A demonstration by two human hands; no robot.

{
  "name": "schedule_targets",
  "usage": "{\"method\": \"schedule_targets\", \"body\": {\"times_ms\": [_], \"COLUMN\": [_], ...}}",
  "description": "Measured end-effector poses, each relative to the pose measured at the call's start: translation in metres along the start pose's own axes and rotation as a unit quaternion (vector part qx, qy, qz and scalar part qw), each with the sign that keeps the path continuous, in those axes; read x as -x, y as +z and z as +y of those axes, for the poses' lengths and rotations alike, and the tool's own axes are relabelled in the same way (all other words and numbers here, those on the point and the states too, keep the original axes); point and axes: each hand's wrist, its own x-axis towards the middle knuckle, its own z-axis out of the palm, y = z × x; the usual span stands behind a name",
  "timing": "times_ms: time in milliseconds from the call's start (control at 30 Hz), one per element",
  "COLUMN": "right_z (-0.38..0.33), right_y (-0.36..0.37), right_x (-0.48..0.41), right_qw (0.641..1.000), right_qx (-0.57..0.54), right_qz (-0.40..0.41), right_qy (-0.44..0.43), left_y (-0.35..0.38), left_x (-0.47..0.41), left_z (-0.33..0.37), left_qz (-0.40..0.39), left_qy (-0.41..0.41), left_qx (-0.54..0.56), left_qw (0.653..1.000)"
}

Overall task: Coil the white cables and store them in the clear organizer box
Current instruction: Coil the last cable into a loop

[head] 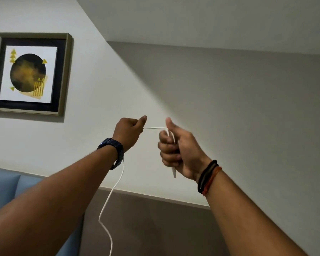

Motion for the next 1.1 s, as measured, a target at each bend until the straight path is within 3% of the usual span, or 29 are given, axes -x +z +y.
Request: {"method": "schedule_targets", "body": {"times_ms": [100,167,233,333,400,433,533,600,700,800,867,933,1000,1100], "right_z": [-0.011,-0.016,-0.025,-0.039,-0.037,-0.034,-0.007,0.012,0.026,0.037,0.046,0.05,0.049,0.042], "right_y": [0.008,0.013,0.014,-0.001,-0.017,-0.023,-0.035,-0.042,-0.057,-0.067,-0.064,-0.058,-0.053,-0.042], "right_x": [0.004,0.001,-0.005,-0.013,-0.014,-0.014,-0.02,-0.023,-0.017,-0.006,-0.002,-0.002,-0.001,0.003], "right_qw": [0.989,0.971,0.937,0.852,0.807,0.803,0.805,0.757,0.689,0.708,0.705,0.723,0.78,0.903], "right_qx": [-0.107,-0.155,-0.2,-0.187,-0.096,-0.037,0.193,0.368,0.524,0.594,0.633,0.631,0.575,0.397], "right_qz": [-0.008,0.042,0.142,0.395,0.527,0.555,0.546,0.529,0.497,0.377,0.306,0.264,0.214,0.083], "right_qy": [-0.099,-0.179,-0.25,-0.289,-0.249,-0.215,-0.131,-0.112,-0.063,0.064,0.092,0.102,0.122,0.138], "left_y": [0.011,0.02,0.027,0.032,0.034,0.035,0.037,0.037,0.034,0.025,0.021,0.02,0.019,0.014], "left_x": [0.01,0.018,0.027,0.038,0.042,0.042,0.039,0.038,0.035,0.025,0.019,0.013,0.008,-0.002], "left_z": [0.002,0.004,0.004,0.004,0.008,0.01,0.016,0.017,0.01,0.003,0.0,-0.003,-0.005,-0.012], "left_qz": [-0.029,-0.056,-0.097,-0.17,-0.2,-0.204,-0.198,-0.197,-0.173,-0.121,-0.098,-0.074,-0.043,0.001], "left_qy": [-0.016,-0.025,-0.026,-0.019,-0.007,0.002,0.043,0.072,0.09,0.087,0.086,0.087,0.08,0.043], "left_qx": [0.031,0.057,0.054,0.034,0.021,0.009,-0.029,-0.052,-0.068,-0.078,-0.085,-0.093,-0.098,-0.084], "left_qw": [0.999,0.997,0.993,0.985,0.98,0.979,0.979,0.976,0.978,0.986,0.988,0.989,0.991,0.996]}}
